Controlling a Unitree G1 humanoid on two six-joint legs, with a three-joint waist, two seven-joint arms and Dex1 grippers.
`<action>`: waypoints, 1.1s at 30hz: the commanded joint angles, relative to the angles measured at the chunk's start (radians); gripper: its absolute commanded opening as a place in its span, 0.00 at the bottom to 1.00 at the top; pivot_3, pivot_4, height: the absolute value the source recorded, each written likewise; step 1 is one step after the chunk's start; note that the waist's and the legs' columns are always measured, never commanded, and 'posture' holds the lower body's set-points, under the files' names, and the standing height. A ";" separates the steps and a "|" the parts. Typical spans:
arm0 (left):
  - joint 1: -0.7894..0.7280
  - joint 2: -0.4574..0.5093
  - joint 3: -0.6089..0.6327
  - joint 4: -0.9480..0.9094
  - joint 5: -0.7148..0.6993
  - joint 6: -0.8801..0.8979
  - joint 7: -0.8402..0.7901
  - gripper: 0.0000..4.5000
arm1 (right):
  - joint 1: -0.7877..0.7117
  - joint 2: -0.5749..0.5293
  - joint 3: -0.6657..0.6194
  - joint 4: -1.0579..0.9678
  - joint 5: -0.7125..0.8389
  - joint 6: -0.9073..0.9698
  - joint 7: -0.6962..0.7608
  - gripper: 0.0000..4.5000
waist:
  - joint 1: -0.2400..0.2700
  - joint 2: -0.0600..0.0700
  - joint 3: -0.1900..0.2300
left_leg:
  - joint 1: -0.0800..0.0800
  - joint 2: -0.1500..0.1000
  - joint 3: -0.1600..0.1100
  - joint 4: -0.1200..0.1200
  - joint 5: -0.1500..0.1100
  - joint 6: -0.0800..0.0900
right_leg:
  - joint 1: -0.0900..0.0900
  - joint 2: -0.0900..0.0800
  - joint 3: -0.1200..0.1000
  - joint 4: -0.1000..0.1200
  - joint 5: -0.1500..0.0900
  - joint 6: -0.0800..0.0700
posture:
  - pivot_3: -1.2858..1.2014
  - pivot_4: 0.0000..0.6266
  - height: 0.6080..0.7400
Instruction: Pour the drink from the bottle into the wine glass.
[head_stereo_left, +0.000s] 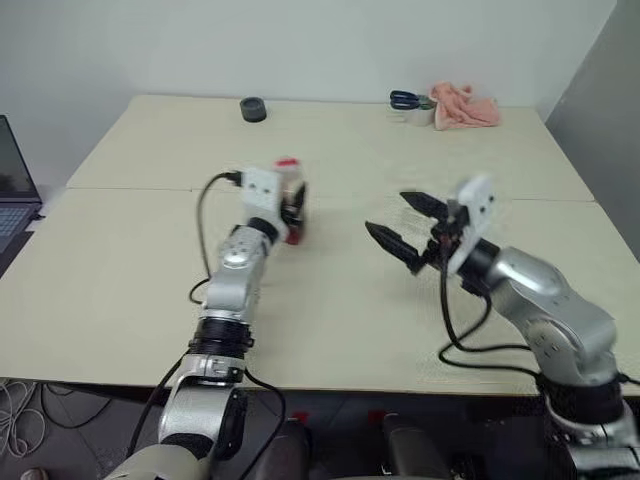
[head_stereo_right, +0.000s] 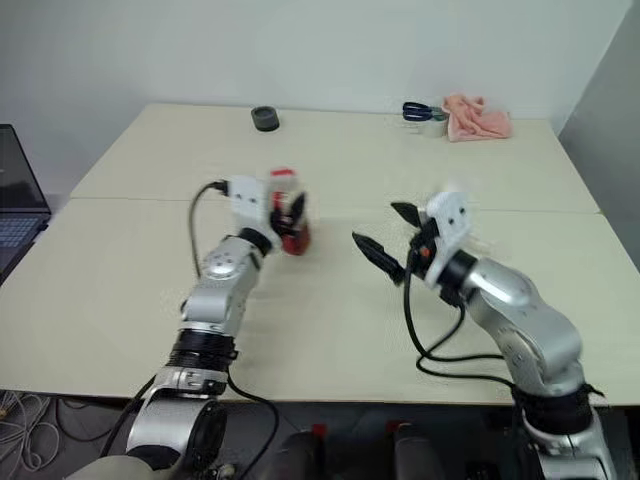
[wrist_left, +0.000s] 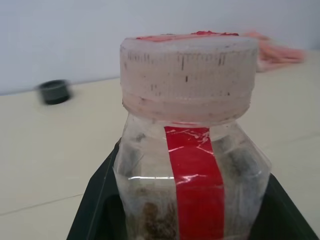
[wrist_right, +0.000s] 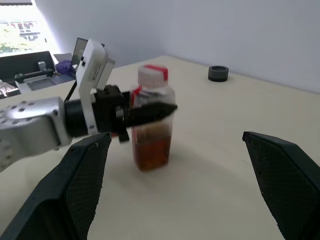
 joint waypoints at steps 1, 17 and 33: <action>-0.003 -0.014 -0.093 -0.128 -0.052 0.045 -0.155 0.40 | -0.064 0.045 -0.004 0.034 -0.025 -0.028 -0.019 1.00 | -0.002 0.000 0.000 | -0.001 0.000 0.001 0.000 0.000 -0.001 | -0.001 0.000 0.001 0.000 0.000 0.000 | 0.52 0.24 1.00; 0.017 -0.017 -0.155 -0.275 -0.131 0.176 -0.303 0.40 | -0.065 0.162 0.028 -0.006 -0.048 0.033 -0.072 1.00 | -0.009 0.000 0.000 | -0.001 0.001 0.003 0.000 -0.001 0.004 | -0.005 0.001 0.003 0.005 0.000 0.000 | 0.52 0.24 1.00; 0.024 -0.019 -0.150 -0.306 -0.130 0.189 -0.303 0.40 | -0.083 0.209 -0.024 0.064 -0.077 0.059 -0.133 1.00 | -0.008 0.000 0.000 | -0.001 0.001 0.003 0.000 -0.001 0.004 | -0.006 0.000 0.003 0.005 0.000 0.000 | 0.52 0.24 1.00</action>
